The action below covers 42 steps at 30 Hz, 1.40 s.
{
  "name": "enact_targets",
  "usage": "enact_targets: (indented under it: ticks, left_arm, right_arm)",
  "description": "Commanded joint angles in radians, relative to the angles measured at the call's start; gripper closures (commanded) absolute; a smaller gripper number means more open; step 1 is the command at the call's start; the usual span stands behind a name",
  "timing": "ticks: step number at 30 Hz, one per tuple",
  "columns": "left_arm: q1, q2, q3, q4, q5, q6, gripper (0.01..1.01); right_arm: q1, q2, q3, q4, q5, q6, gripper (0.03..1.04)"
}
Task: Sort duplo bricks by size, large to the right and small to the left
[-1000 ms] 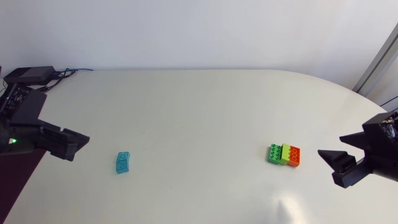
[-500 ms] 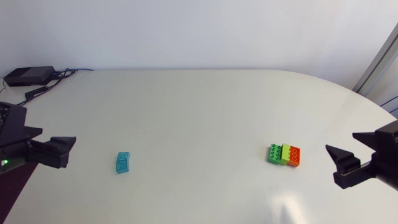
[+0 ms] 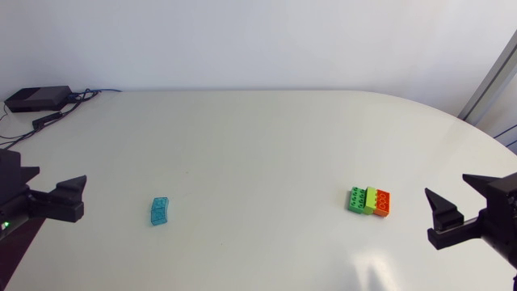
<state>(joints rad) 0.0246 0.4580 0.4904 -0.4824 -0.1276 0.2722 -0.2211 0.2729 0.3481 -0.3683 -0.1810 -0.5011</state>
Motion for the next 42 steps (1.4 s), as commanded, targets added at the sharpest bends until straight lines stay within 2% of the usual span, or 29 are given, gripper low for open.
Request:
enact_targets:
  ticks: [1,2,10,23,42]
  left_arm:
    - [0.006,-0.04,-0.056,0.037,0.01,-0.005,0.07]
    - [0.037,-0.035,-0.036,0.024,-0.004,0.045,0.07]
    - [0.072,-0.076,-0.116,0.122,-0.004,0.085,0.07]
    - [0.08,-0.104,-0.205,0.214,-0.004,0.094,0.07]
    - [0.077,-0.194,-0.26,0.242,-0.004,0.098,0.056]
  right_arm:
    - [0.015,-0.028,-0.045,0.034,0.016,0.057,0.22]
    - [-0.007,-0.051,-0.052,0.022,0.008,0.001,0.22]
    - [-0.007,-0.106,-0.104,0.043,0.02,0.001,0.22]
    - [-0.004,-0.164,-0.153,0.058,0.037,-0.004,0.22]
    - [-0.001,-0.238,-0.187,0.081,0.063,-0.007,0.22]
